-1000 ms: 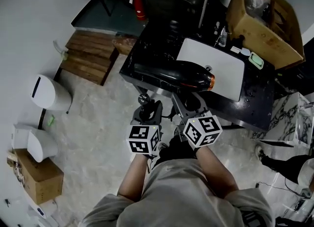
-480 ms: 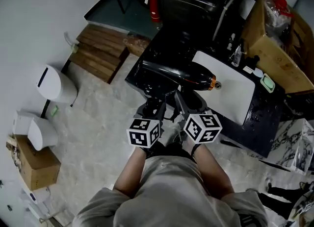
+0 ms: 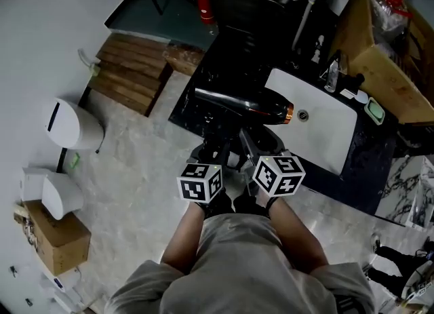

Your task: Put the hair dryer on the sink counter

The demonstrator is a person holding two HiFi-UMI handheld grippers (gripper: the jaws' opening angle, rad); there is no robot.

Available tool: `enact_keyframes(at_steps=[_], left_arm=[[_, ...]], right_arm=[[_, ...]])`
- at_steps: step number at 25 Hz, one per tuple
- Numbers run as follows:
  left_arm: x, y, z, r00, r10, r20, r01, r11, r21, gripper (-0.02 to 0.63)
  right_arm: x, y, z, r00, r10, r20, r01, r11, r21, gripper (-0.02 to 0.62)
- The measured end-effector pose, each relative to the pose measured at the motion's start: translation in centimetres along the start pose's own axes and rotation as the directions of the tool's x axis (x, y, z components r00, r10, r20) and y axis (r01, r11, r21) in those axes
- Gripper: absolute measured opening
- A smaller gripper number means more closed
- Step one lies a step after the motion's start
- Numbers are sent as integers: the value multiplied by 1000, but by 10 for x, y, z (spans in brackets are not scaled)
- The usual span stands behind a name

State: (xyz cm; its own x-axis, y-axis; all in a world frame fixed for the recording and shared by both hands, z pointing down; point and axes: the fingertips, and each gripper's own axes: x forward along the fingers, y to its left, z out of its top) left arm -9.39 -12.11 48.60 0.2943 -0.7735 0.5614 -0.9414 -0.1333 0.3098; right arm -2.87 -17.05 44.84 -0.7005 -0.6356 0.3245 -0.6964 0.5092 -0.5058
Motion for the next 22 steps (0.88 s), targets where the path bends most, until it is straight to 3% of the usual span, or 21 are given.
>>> enact_keyframes(at_steps=[8,16,22], left_arm=[[34,37,6,992,-94,-85,91,995,-28,103],[64,62,-10,960,-221,-175,207,974,-91,103],[76,73,-8,932,-278,-233,270,961,-67,103]], right_arm=[[43,-17,-5,992,-119,-31,120,992,33,186],[76,-25,-26,970,-213,-115,220,974,53,186],[96,-26,-29,950,-279,-138,291,954,71,186]])
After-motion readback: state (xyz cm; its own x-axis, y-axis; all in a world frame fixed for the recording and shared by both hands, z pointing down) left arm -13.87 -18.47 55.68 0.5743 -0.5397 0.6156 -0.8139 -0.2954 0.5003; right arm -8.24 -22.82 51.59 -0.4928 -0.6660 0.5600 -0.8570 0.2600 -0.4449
